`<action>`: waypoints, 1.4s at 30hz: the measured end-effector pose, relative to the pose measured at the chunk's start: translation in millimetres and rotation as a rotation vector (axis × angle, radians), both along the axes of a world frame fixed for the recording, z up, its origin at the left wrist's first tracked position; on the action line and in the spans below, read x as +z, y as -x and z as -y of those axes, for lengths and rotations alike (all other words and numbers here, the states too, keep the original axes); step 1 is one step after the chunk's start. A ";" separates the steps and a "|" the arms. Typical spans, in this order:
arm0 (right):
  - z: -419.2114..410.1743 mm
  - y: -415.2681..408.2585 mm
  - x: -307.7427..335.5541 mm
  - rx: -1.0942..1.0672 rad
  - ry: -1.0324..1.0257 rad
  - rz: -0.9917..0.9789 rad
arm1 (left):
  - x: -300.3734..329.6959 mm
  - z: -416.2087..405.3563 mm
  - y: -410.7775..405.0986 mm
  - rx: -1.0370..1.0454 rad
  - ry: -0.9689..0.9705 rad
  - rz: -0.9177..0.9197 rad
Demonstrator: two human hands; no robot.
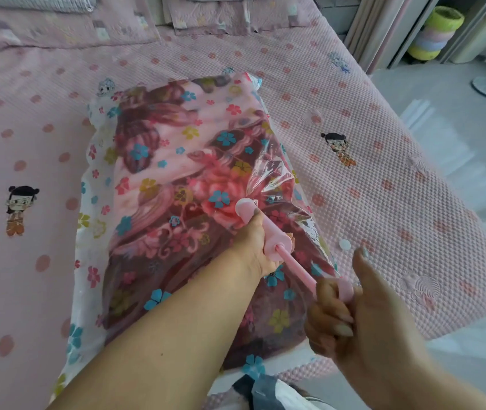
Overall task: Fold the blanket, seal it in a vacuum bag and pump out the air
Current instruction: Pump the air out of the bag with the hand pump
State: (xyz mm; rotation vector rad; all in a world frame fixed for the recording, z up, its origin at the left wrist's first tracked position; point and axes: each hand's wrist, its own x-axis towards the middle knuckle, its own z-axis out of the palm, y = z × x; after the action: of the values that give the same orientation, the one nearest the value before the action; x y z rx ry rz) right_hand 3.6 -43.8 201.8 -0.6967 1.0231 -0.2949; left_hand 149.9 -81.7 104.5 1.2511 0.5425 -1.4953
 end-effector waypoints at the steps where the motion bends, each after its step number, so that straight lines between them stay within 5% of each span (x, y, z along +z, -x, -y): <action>1: 4.6 -8.1 -4.0 -0.037 0.000 -0.032 | 1.3 0.9 1.2 0.002 0.006 -0.013; 4: 23.2 -39.5 -15.0 -0.062 0.073 -0.144 | 3.6 1.9 2.5 -0.017 -0.023 -0.044; 12: 7.0 -6.5 4.3 0.044 -0.040 0.036 | 7.0 -0.2 -3.9 0.031 0.000 -0.024; 17: 27.2 -47.8 -13.8 -0.060 0.046 -0.142 | 2.6 3.1 -0.8 -0.016 -0.055 -0.038; 24: 14.2 0.5 9.0 0.113 -0.060 0.087 | 4.4 2.5 -3.0 0.035 -0.008 0.000; 30: 39.7 -45.0 -19.7 0.013 0.050 -0.133 | 2.4 6.3 1.4 -0.035 -0.053 -0.048; 37: 14.9 3.6 2.3 0.111 -0.070 0.077 | 2.5 2.0 -2.6 0.042 -0.015 -0.017; 42: 35.4 -36.5 -14.9 -0.040 0.035 -0.116 | 5.5 8.1 2.2 0.003 -0.049 -0.005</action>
State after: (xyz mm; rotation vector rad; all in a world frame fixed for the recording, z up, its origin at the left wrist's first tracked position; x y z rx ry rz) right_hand 40.1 -79.2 186.9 -0.7321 1.1458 -0.3103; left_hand 147.7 -89.8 110.0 1.2837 0.5873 -1.4912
